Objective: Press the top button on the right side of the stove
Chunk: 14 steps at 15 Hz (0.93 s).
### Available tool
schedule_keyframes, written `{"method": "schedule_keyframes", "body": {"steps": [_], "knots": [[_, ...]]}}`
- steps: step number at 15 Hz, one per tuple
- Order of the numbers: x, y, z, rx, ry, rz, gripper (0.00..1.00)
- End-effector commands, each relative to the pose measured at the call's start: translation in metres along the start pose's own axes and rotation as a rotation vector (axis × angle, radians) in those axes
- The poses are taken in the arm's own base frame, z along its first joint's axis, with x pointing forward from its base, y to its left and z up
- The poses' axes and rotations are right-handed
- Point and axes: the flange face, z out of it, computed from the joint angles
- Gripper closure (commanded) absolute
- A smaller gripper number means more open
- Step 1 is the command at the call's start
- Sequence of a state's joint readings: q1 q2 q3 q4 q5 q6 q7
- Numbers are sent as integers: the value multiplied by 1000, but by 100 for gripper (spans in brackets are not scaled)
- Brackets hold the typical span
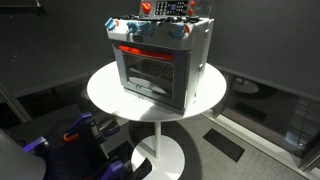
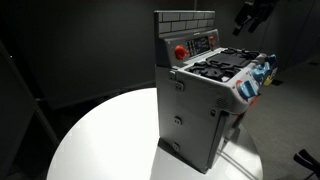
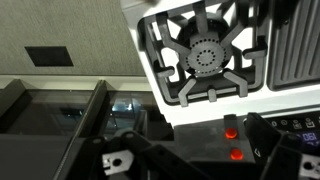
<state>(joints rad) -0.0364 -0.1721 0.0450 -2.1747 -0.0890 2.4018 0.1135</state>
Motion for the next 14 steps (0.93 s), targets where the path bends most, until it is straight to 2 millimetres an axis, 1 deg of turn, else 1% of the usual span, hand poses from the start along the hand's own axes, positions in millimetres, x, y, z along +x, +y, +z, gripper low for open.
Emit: {"method": "schedule_keyframes", "body": {"steps": [1, 8, 14], "knots": [[20, -4, 8, 18, 20, 27, 0], [43, -9, 30, 23, 17, 52, 0], [58, -13, 45, 38, 8, 74, 0]]}}
